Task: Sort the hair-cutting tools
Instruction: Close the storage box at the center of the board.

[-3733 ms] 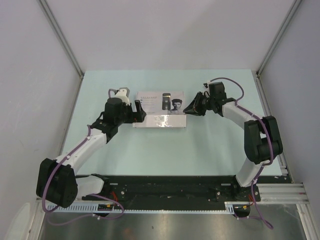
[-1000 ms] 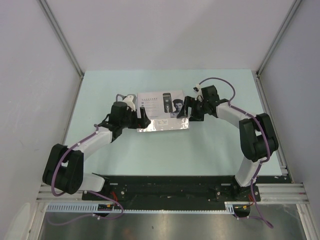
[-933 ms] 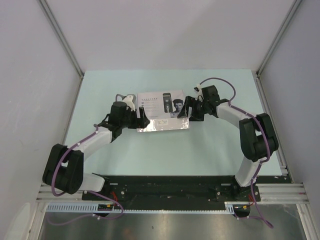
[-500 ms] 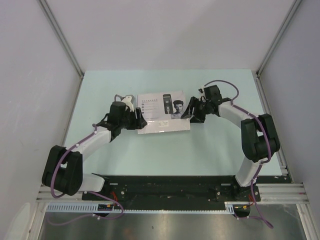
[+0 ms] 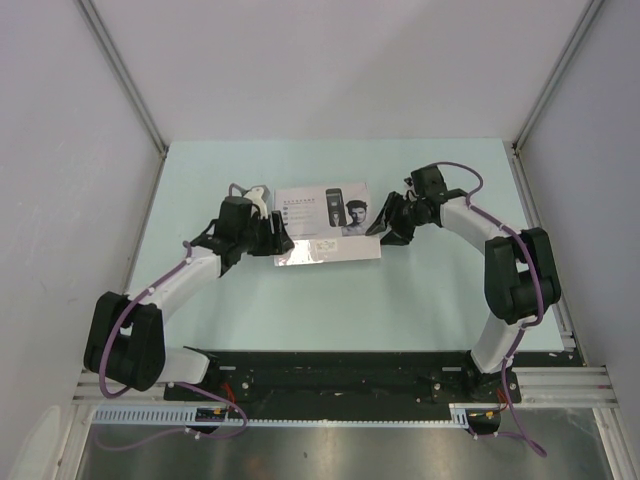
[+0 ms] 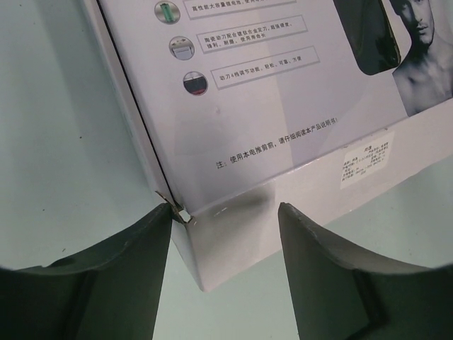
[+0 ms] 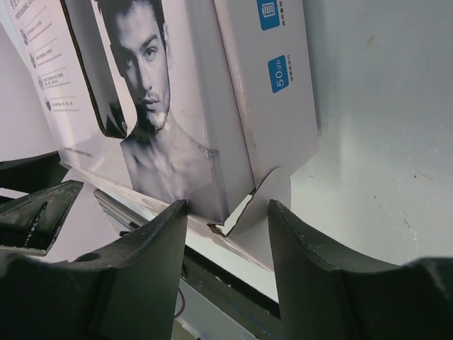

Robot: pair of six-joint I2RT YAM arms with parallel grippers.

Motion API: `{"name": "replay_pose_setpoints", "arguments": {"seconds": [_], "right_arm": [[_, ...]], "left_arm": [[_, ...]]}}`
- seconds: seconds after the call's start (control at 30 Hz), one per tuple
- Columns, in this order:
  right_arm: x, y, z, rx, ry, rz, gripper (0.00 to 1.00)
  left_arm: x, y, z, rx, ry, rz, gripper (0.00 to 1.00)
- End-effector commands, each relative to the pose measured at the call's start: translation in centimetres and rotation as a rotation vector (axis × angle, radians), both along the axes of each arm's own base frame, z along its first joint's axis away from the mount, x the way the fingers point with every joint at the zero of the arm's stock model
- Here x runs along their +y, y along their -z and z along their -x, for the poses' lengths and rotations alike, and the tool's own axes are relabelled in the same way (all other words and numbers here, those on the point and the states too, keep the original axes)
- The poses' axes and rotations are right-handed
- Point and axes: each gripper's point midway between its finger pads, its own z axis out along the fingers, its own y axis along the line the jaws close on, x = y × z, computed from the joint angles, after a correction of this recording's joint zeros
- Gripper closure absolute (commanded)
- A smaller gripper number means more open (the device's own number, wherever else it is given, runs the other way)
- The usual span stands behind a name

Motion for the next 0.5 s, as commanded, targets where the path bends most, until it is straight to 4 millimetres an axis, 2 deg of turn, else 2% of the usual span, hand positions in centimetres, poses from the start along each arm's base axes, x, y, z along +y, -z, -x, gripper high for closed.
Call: {"name": "replay_pose_setpoints", "arguments": {"seconds": [0.0,0.47], "right_arm": [[2.33,-3.84,0.94,0.022,-0.044,-0.124,0.57],[1.92,-4.01,1.27,0.132,0.014,-0.175,0.59]], "left_arm": [[-3.6,-5.37,-0.14,-0.086,0.111,0.159,0.34],[-3.33,-5.67,-0.01,-0.053,0.105,0.136,0.32]]}}
